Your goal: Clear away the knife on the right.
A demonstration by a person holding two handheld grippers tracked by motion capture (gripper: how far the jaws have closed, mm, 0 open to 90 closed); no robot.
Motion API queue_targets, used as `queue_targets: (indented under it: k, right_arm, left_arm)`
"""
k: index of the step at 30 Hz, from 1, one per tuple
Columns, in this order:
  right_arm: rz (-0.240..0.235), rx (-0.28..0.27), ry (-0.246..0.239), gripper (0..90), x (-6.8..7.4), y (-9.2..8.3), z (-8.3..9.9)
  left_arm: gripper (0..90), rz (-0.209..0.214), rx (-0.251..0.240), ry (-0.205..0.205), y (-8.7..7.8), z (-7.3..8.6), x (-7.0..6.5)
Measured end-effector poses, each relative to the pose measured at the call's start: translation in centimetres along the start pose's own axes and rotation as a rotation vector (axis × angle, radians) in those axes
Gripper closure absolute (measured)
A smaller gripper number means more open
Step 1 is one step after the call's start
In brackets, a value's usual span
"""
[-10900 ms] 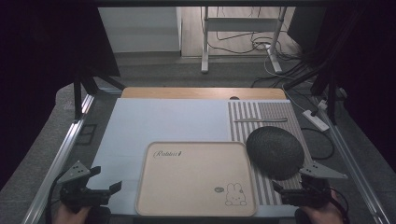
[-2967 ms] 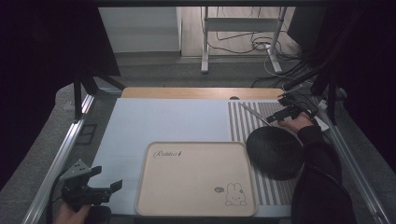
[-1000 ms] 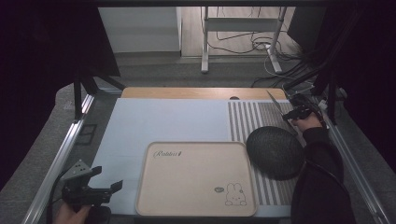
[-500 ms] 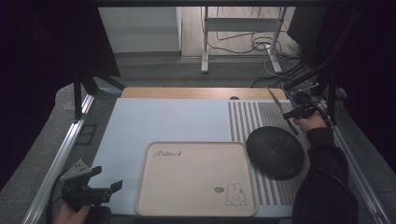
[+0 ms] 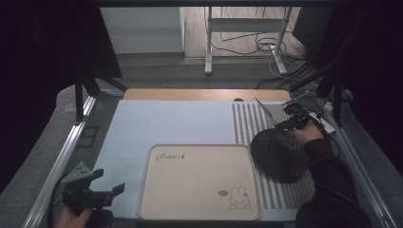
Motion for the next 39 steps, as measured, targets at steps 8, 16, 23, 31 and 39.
queue_targets:
  k: [8, 16, 23, 31, 39]
  right_arm:
    - [-0.029, 0.015, -0.081, 79.9, 4.2, -0.2, 1.3]
    - [-0.048, 0.041, -0.153, 79.9, 8.0, -0.2, 2.8]
    - [-0.075, 0.076, -0.192, 79.9, 11.7, -0.1, 4.6]
    - [-0.105, 0.101, -0.255, 79.9, 16.3, -0.1, 6.3]
    - [-0.138, 0.133, -0.297, 79.8, 20.4, 0.1, 7.9]
  left_arm:
    - [2.0, -0.002, 0.001, 0.002, 0.0, 0.0, 0.0]
    - [2.0, -0.004, 0.005, 0.005, 0.0, 0.0, 0.0]
    - [2.0, -0.005, 0.005, 0.007, 0.0, 0.0, 0.0]
    - [2.0, -0.005, 0.006, 0.007, 0.1, 0.0, 0.0]
    - [2.0, -0.006, 0.006, 0.008, 0.1, 0.0, 0.0]
Point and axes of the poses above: each handheld gripper's, and its own axes: y roughly forward along the jaws, z roughly out of its underside, x roughly to its left, the point moved 10 cm from there along y, roughly forward along the jaws, and after that the axes turned 9 degrees about y, right-handed, at the moved point
